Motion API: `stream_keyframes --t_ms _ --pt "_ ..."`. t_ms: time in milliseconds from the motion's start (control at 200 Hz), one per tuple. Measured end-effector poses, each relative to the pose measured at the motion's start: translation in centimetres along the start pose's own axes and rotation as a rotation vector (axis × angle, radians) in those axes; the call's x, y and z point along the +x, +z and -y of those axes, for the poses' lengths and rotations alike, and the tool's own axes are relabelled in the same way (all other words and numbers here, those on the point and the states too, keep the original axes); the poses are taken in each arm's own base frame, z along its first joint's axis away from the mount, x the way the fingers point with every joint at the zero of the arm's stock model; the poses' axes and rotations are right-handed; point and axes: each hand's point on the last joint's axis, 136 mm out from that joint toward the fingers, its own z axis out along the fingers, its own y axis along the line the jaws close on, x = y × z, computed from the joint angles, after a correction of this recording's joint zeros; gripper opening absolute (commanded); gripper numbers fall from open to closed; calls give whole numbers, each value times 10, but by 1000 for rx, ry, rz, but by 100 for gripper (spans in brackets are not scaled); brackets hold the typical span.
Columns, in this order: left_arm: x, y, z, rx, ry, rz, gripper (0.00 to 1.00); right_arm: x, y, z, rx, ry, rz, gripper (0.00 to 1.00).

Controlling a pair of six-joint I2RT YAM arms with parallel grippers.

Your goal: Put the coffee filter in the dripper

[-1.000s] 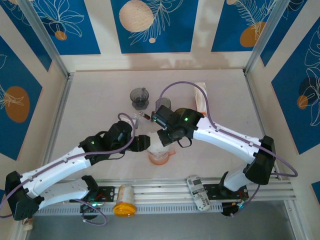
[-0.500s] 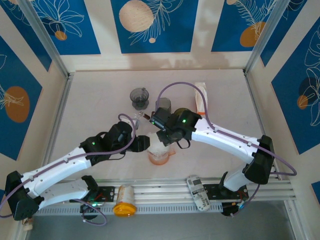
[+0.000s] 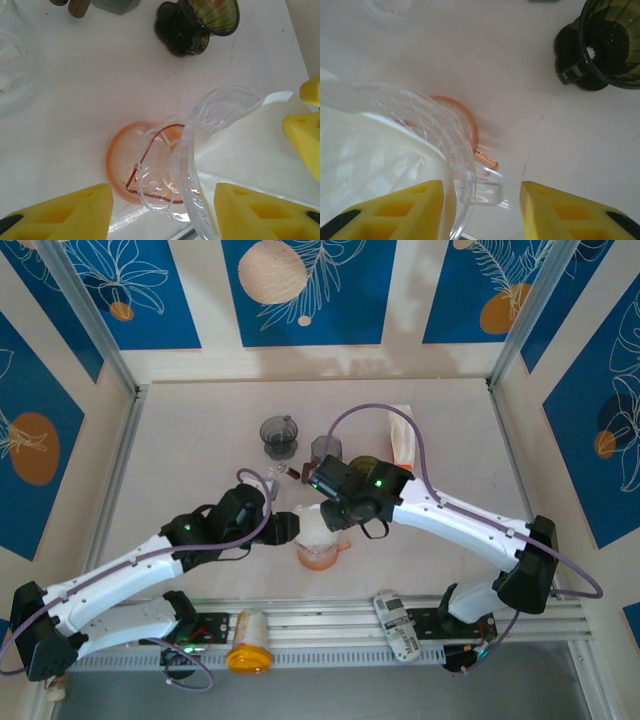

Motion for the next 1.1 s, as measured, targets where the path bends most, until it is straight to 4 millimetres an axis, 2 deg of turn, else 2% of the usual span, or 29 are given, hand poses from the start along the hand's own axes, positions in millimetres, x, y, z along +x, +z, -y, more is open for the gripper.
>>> stream_keyframes --t_ms 195,395,645,790,1100 --pt "2 1 -2 -6 0 -6 57 7 7 3 6 16 -26 45" --pt "2 2 -2 -4 0 -4 59 7 9 -2 -26 20 -30 61" --pt "2 2 -2 -4 0 -4 58 2 13 -16 -88 3 -50 63" --pt "2 2 -2 -4 0 -4 58 5 26 -16 -76 1 -90 64" --pt "3 3 -3 -5 0 -6 58 12 41 -15 -54 -11 -131 64"
